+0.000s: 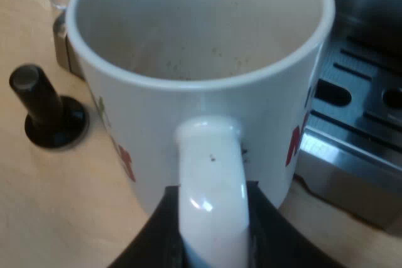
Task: Place mug into machine
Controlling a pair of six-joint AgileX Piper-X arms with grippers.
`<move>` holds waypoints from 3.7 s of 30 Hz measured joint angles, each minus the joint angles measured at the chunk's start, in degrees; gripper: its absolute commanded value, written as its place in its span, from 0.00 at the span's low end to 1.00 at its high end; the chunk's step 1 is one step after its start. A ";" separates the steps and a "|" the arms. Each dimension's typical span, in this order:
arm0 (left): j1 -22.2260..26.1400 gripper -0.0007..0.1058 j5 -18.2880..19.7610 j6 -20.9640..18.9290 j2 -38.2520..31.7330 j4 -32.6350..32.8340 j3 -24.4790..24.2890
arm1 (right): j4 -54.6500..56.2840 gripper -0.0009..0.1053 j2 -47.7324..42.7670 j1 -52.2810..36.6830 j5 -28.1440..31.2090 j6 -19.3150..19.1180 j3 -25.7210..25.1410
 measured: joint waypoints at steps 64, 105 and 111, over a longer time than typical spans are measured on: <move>17.78 0.77 23.57 7.22 4.27 -4.72 3.54 | -29.93 0.01 36.00 -3.22 6.44 4.79 -14.42; 17.78 0.77 23.57 7.22 4.27 -4.72 3.54 | -34.13 0.54 37.71 -3.26 8.03 0.31 -14.75; 17.78 0.77 23.57 7.22 4.27 -4.72 3.54 | -27.00 0.54 34.23 -3.12 8.03 1.49 -14.75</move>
